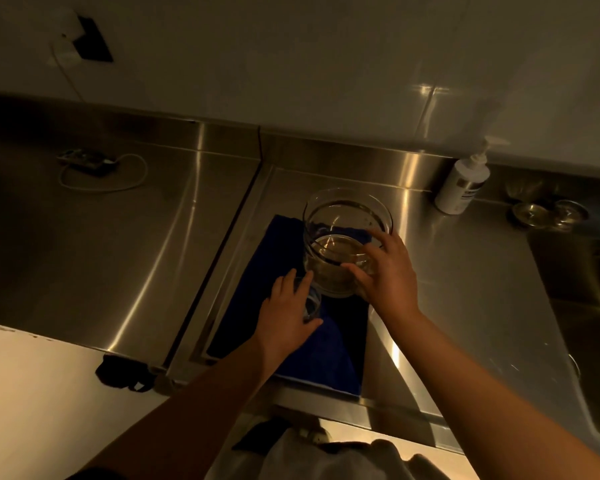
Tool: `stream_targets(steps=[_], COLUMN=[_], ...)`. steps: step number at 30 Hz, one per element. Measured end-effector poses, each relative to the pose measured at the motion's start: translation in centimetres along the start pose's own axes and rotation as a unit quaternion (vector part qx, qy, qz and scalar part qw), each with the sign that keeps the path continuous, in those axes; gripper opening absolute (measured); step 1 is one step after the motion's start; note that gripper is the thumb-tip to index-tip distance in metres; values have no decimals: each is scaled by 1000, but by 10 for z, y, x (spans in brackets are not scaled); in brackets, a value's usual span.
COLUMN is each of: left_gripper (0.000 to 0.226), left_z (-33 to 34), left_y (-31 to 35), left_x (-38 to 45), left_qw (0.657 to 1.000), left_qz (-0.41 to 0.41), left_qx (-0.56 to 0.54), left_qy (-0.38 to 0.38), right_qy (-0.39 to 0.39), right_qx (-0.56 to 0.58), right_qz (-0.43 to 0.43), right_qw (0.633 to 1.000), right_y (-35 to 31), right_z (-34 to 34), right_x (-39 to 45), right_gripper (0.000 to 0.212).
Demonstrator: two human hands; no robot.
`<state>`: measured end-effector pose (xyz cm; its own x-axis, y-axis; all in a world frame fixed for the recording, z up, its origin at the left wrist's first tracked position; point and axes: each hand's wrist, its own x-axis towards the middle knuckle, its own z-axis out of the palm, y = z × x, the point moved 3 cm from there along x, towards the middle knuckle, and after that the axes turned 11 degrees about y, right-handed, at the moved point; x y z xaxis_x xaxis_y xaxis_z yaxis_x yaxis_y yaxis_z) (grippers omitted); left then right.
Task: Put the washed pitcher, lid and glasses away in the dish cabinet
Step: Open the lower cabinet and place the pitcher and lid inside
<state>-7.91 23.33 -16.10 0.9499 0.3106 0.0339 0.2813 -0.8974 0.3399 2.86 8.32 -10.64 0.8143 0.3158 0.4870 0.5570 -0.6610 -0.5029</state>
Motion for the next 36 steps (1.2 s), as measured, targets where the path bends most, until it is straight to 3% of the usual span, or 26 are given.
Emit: stream_targets(steps=[8,16,23,28,36], left_gripper=[77,79,77,69,76], left_z=[-16,-54,-108,-157,-232], left_y=[-8,-65,-149,-247,-406], left_x=[-2,-8,-34,-72,-136], left_qw=[999,997,990,986,978], left_qz=[13,-24,-87,-111,-158], left_qx=[-42,-52,-66,-52,6], left_qy=[10,55,92,116,138], right_qy=[22,45,5,-27,-64], right_qx=[3,52,98,105,186], right_qz=[-4,-15,-47,-62,-93], right_qw=[1000,998,994,992,976], right_y=[-8,-60,-172,-271,-429], right_z=[4,22,79,135,238], right_x=[0,11,13,2,-31], right_gripper=[27,19,19,21,20])
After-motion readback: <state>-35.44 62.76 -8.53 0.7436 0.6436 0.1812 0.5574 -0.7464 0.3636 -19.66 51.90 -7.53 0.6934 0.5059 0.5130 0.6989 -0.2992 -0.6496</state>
